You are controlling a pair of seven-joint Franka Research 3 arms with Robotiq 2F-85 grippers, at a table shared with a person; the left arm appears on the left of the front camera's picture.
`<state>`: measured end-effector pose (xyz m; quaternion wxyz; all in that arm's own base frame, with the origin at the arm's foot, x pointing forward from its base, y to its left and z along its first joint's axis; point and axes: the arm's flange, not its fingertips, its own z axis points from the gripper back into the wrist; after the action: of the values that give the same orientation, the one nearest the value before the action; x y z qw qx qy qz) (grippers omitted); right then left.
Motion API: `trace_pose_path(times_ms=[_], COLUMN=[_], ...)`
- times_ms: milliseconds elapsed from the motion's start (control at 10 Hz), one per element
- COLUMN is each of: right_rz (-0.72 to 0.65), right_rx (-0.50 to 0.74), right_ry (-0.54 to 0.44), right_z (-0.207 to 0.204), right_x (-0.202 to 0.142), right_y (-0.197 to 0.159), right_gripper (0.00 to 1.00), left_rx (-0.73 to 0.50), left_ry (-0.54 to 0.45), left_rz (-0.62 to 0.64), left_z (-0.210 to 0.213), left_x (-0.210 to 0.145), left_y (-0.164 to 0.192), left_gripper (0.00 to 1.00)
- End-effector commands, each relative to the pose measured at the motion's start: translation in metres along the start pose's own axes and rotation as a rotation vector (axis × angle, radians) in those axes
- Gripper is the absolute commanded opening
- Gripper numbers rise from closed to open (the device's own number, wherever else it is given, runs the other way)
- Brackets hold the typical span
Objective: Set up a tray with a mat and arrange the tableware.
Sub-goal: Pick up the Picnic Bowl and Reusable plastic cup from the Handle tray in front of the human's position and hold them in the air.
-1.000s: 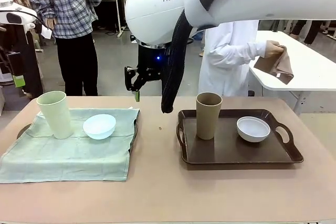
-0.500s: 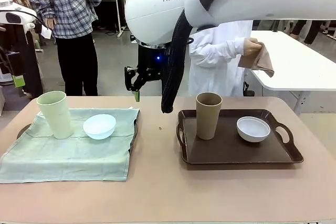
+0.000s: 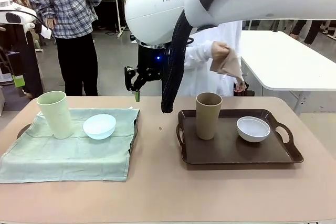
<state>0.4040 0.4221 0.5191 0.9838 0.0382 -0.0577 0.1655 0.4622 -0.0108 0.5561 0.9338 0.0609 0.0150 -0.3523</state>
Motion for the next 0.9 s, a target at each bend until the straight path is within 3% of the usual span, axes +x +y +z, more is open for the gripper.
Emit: trace_pose_path(times_ms=[0,200,600,700,800], right_rz=[-0.036,-0.141,-0.452,-0.504,-0.379], right_rx=[-0.045,-0.037,-0.027,-0.032,-0.049], right_ry=[-0.064,-0.065,-0.022,-0.017,-0.016], right_z=[0.01,0.012,0.033,0.04,0.028], right_x=[-0.008,-0.03,-0.111,-0.123,-0.076], right_y=[-0.009,-0.063,-0.183,-0.196,-0.166], right_gripper=[0.86,0.86,0.86,0.86,0.86], left_rx=[0.0,-0.087,-0.182,-0.171,-0.188], left_ry=[0.0,-0.009,-0.185,-0.197,-0.119], left_rz=[0.0,0.175,0.215,0.19,0.199], left_z=[0.0,-0.008,0.002,0.006,0.001], left_x=[0.0,0.006,0.049,0.054,0.041], left_y=[0.0,-0.028,-0.077,-0.085,-0.063], left_gripper=[1.0,1.0,1.0,1.0,1.0])
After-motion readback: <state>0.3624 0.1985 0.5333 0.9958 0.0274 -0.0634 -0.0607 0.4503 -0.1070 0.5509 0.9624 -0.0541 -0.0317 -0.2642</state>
